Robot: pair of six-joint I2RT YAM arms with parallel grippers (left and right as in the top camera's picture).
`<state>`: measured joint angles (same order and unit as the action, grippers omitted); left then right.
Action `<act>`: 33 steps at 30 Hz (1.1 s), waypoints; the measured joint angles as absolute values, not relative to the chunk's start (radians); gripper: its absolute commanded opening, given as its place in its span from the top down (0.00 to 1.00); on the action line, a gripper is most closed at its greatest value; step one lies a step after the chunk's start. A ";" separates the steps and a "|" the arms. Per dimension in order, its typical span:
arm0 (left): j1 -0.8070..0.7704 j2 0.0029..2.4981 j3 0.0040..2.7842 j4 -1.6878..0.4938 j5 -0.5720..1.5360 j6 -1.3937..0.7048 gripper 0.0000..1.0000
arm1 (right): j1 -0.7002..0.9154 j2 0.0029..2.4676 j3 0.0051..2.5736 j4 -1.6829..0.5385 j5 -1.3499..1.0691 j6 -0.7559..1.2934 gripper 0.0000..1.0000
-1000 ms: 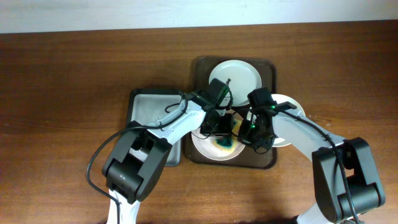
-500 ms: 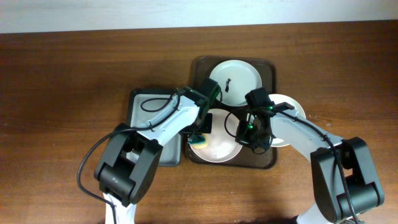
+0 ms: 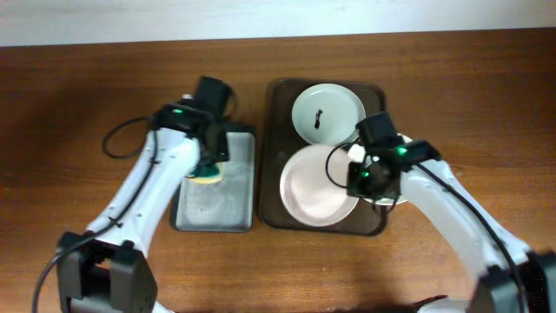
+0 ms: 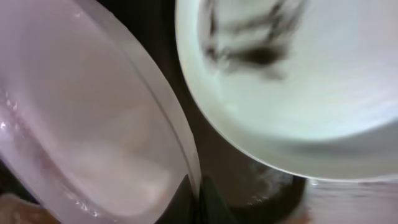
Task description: Clean dirty plates on tray and stack at the side
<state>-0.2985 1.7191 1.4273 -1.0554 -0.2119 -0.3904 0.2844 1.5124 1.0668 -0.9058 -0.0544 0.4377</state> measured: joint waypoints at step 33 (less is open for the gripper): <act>-0.171 1.724 1.142 -0.840 0.091 -0.228 0.00 | 0.970 1.403 1.332 -1.146 1.034 0.362 0.96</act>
